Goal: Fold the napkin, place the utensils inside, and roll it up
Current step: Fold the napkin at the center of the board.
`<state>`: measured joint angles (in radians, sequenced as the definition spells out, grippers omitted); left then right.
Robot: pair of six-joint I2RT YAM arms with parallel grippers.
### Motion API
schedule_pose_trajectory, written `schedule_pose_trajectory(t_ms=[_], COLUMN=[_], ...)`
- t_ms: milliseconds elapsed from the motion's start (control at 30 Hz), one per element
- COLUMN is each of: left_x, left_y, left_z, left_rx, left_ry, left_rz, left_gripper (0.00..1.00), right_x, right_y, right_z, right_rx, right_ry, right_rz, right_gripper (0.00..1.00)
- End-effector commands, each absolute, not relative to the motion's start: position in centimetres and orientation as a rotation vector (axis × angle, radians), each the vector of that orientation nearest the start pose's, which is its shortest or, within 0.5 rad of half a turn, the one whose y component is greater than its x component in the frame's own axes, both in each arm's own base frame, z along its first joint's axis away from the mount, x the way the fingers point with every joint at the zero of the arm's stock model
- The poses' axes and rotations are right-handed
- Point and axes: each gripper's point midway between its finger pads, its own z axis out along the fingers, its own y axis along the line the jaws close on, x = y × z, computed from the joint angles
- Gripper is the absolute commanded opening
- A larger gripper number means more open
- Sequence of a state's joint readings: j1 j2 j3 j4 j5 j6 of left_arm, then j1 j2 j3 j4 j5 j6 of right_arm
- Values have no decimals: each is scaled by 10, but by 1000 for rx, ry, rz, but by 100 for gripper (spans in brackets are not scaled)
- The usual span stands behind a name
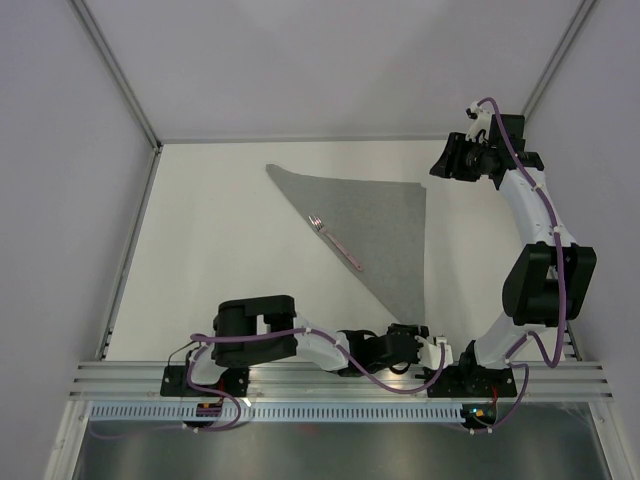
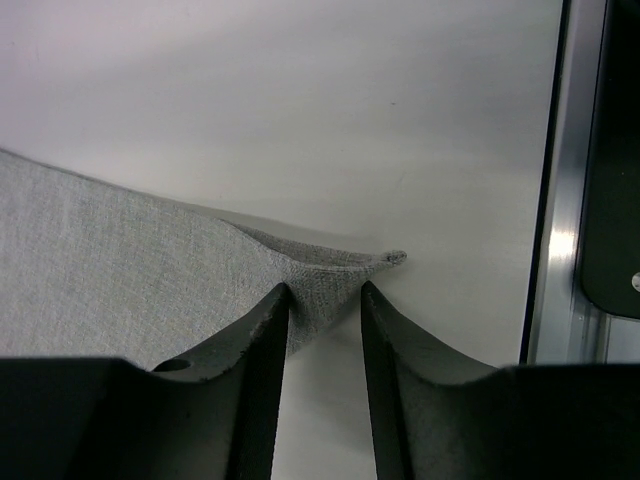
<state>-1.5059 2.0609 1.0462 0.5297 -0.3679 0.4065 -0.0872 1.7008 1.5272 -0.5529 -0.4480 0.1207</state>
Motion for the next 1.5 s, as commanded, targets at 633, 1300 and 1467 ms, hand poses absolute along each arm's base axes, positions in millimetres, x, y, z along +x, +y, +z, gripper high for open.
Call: schedule_pose_trajectory(t_ms=[633,1300,1467], left_x=[126,271,314], left_y=[-525,-437,-394], left_z=[74,132,127], left_rx=[1370,662,453], left_ry=[1323,1807,1915], left_rz=[-345,-719,-708], left_gripper=[2,2,2], right_x=[455,453,453], right_y=[44,48,49], right_z=[228,228,227], right_rx=[6,1,-2], right_ry=[2213,2216,2216], right_rz=[557,581,591], right_gripper=[54,54,54])
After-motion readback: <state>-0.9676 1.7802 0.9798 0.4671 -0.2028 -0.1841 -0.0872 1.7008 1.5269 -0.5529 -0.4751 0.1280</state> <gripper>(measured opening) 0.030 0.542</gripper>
